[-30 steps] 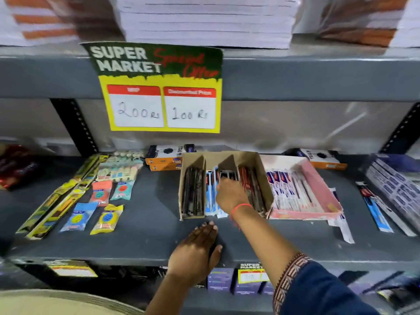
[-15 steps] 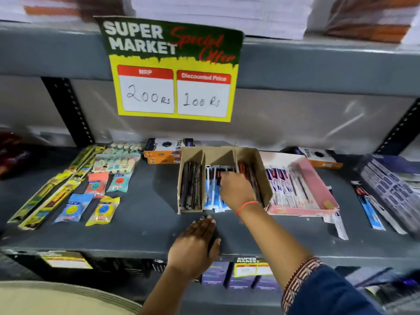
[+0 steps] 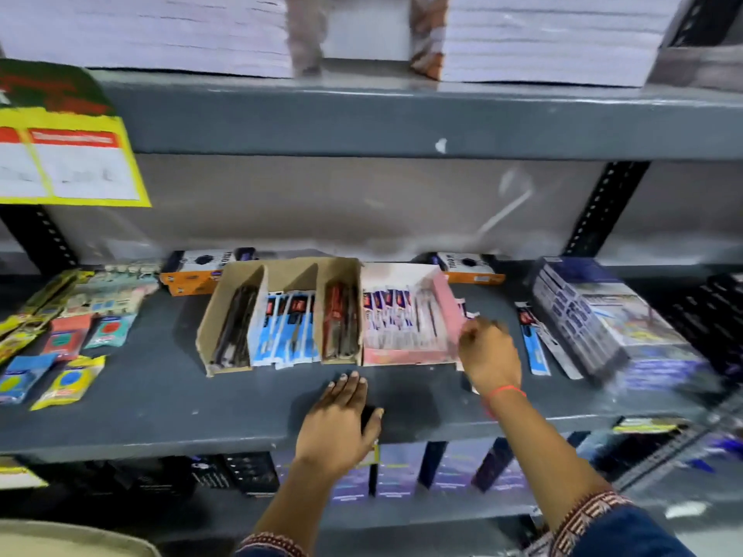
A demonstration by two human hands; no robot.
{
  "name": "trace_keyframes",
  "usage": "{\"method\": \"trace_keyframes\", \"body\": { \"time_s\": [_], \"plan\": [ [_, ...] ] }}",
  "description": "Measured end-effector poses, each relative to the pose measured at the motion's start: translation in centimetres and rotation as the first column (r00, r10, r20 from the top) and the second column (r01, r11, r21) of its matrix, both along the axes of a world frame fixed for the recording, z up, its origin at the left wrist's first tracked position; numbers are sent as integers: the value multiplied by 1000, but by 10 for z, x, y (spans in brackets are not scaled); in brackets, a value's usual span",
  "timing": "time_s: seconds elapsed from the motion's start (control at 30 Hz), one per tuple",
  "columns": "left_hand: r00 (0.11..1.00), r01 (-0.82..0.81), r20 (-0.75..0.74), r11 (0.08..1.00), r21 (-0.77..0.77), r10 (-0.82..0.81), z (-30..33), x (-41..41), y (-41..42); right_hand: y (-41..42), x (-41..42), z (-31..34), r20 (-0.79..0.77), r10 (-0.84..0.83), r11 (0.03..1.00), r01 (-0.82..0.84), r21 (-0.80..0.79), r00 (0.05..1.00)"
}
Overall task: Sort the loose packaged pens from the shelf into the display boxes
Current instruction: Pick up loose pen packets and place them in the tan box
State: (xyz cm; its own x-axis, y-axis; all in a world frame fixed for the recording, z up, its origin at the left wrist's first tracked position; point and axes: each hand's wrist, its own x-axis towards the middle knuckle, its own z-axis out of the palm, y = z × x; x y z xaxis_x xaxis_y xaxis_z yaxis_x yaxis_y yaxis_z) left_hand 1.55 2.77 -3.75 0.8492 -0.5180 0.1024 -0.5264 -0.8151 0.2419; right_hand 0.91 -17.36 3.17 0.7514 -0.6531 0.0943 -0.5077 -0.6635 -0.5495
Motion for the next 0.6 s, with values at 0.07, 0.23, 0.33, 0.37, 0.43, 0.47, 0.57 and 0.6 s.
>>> {"method": "trace_keyframes", "body": {
  "time_s": [0.07, 0.23, 0.33, 0.37, 0.43, 0.47, 0.57, 0.6],
  "plan": [
    [999, 26, 19, 1000, 2, -26, -3, -6, -23, -36, -14, -14, -72, -30, 999, 27, -33, 997],
    [999, 42, -4, 996, 82, -42, -4, -11, -64, -94, -30, -24, -191, -159, 987, 158, -24, 968],
    [997, 67, -49, 990, 122, -61, -9, -10, -67, -107, -22, -28, -304, -99, 993, 113, 29, 948],
    [996, 71, -57, 989, 127, -64, -11, -9, -66, -110, -18, -32, -298, -89, 992, 110, 54, 950],
    [996, 76, -58, 988, 136, -69, -12, -8, -65, -115, -10, -37, -255, -73, 987, 107, 122, 964],
    [996, 76, -47, 988, 135, -70, -12, -8, -66, -116, -8, -36, -226, -78, 978, 119, 173, 971],
    [997, 72, -34, 989, 126, -68, -11, -9, -66, -125, -3, -35, -167, -99, 928, 151, 340, 981],
    [997, 69, -33, 989, 128, -65, -11, -9, -66, -127, -2, -34, -149, -93, 900, 147, 410, 984]
  ]
}}
